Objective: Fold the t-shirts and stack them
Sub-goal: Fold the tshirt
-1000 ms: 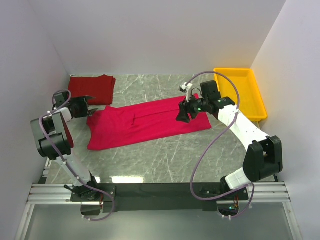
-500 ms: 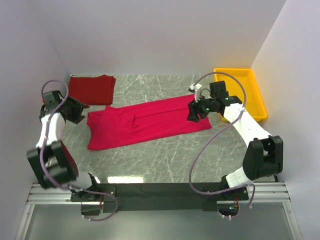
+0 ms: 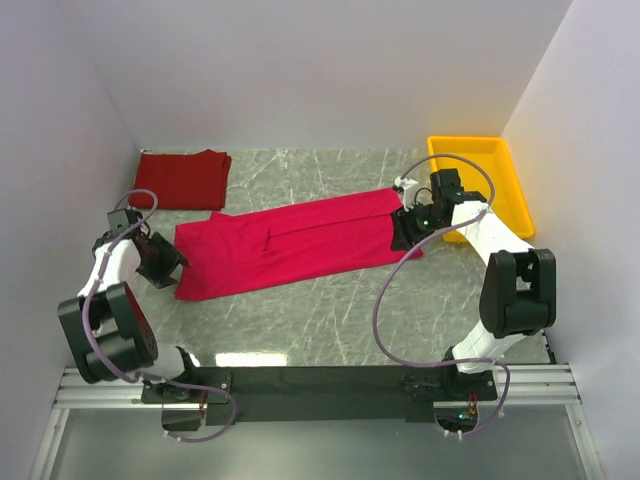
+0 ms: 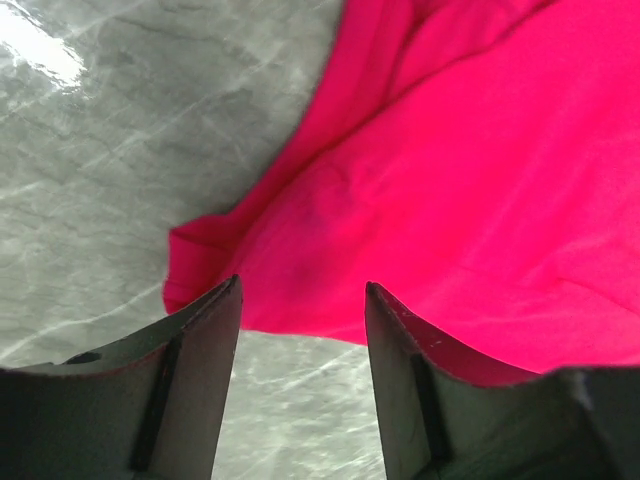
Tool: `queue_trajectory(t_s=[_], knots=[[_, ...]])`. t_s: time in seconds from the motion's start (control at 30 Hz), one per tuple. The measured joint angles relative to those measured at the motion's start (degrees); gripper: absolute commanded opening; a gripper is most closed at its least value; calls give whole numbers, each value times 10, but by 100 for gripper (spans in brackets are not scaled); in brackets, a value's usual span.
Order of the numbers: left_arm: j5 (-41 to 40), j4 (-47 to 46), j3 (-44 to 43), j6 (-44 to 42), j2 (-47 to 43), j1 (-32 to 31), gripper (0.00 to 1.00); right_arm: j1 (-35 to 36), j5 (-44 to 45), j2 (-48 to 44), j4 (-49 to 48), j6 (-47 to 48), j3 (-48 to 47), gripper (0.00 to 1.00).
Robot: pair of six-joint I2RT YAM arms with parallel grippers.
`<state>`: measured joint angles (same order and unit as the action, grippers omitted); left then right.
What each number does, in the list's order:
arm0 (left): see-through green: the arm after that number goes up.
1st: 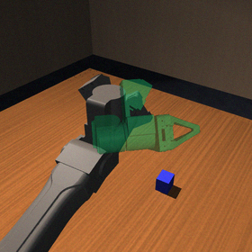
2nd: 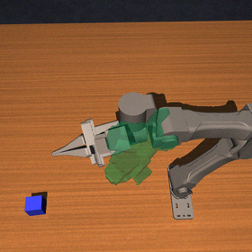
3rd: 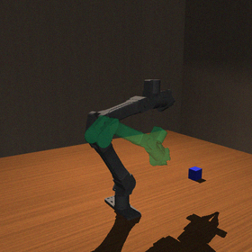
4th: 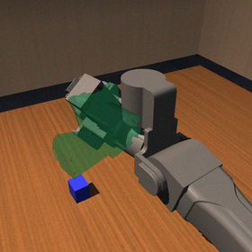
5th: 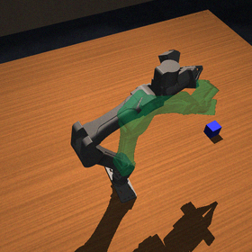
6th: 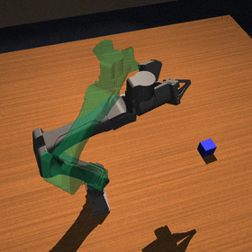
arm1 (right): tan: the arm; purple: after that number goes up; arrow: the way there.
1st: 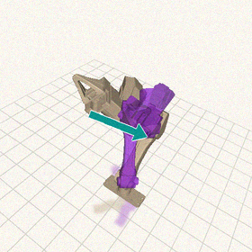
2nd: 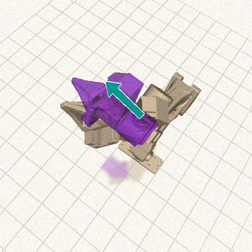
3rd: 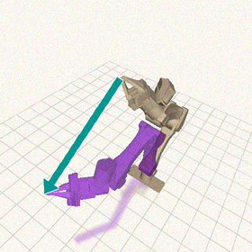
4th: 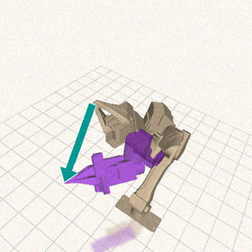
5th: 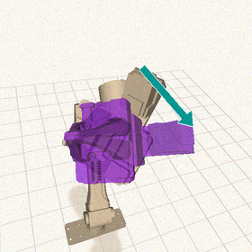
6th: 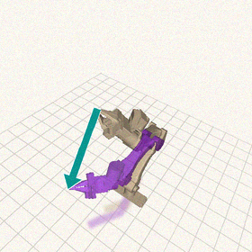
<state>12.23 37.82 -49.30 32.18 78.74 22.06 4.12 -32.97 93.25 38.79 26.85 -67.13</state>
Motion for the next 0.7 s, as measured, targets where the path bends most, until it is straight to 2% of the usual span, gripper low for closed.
queue_trajectory(t_s=[0.1,0.47,0.6,0.7], knots=[[-19,4,-12,-12,38,-9,56,-6,-6,0,0,-2,0,56],[-32,9,-26,-33,99,-34,38,-21,-9,12,2,-2,0,55],[-35,12,-26,-37,99,-35,37,-27,-9,18,5,-2,-1,55],[-45,21,-29,-40,99,-35,42,-31,-9,24,8,-2,-5,55]])
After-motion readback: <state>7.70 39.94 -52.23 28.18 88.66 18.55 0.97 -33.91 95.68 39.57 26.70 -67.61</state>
